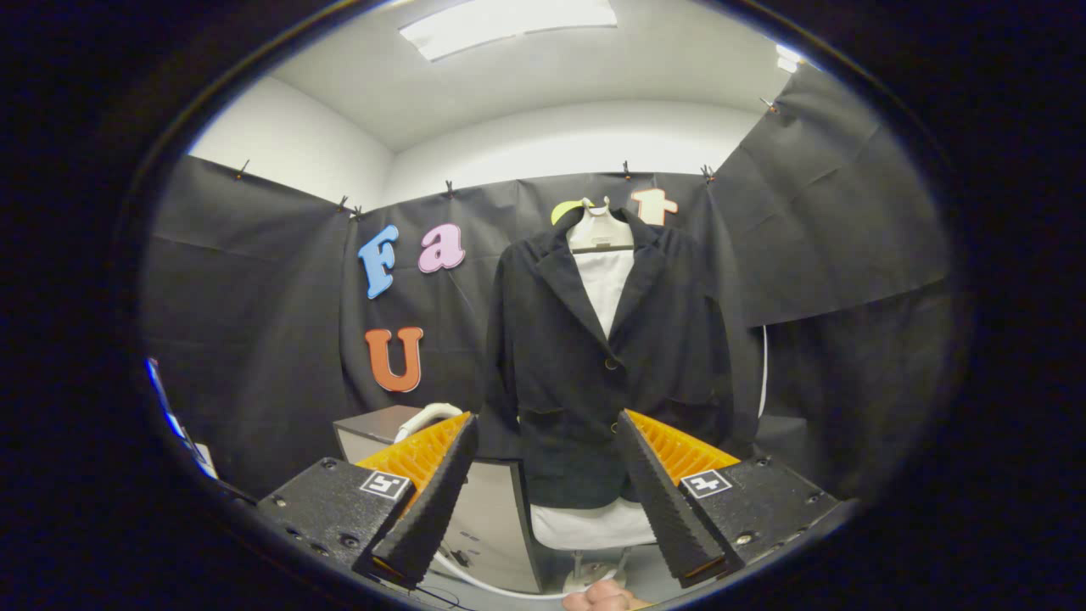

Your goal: Iron the clothes twice with a garment steamer, once on the left side and once on the right side.

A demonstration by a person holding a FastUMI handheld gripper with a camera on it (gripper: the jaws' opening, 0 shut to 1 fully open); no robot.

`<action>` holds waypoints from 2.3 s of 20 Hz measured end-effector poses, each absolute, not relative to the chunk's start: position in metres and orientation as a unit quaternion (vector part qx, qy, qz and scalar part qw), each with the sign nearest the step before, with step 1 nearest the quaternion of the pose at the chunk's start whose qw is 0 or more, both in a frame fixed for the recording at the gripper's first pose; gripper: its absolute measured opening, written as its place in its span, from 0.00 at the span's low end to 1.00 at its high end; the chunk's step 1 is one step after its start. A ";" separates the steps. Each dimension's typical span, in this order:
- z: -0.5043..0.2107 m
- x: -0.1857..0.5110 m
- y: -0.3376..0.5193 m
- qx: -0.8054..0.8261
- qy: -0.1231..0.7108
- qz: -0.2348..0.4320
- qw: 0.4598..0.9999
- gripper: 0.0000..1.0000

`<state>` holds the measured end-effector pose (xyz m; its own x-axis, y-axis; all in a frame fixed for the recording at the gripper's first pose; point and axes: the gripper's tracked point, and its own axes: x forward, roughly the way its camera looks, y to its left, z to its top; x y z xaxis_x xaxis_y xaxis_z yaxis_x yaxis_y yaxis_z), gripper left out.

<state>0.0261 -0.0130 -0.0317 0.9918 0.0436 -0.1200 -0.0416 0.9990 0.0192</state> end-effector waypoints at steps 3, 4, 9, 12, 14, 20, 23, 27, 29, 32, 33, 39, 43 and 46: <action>-0.029 0.030 -0.007 0.004 0.059 0.024 0.998 1.00; -0.029 0.032 -0.002 0.003 0.058 0.026 0.998 1.00; -0.036 0.051 0.044 -0.004 0.067 0.037 0.997 1.00; -0.045 0.069 0.070 -0.022 0.077 0.026 0.996 1.00; -0.050 0.080 0.099 -0.018 0.085 0.035 0.996 1.00; -0.075 0.123 0.173 -0.006 0.135 0.065 0.989 1.00; -0.093 0.157 0.199 -0.013 0.158 0.072 0.985 1.00; -0.123 0.209 0.242 -0.003 0.194 0.100 0.976 1.00; -0.138 0.243 0.262 -0.004 0.215 0.112 0.970 1.00; -0.160 0.292 0.287 -0.008 0.231 0.125 0.965 1.00; -0.166 0.307 0.295 -0.010 0.236 0.128 0.963 1.00; -0.221 0.384 0.314 -0.004 0.288 0.100 0.952 1.00; -0.262 0.424 0.322 -0.013 0.326 0.059 0.943 1.00; -0.295 0.445 0.331 -0.029 0.355 0.050 0.933 0.99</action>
<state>0.4448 0.3308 -0.2945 0.7436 0.0733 -0.6646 -0.1139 0.9933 -0.0179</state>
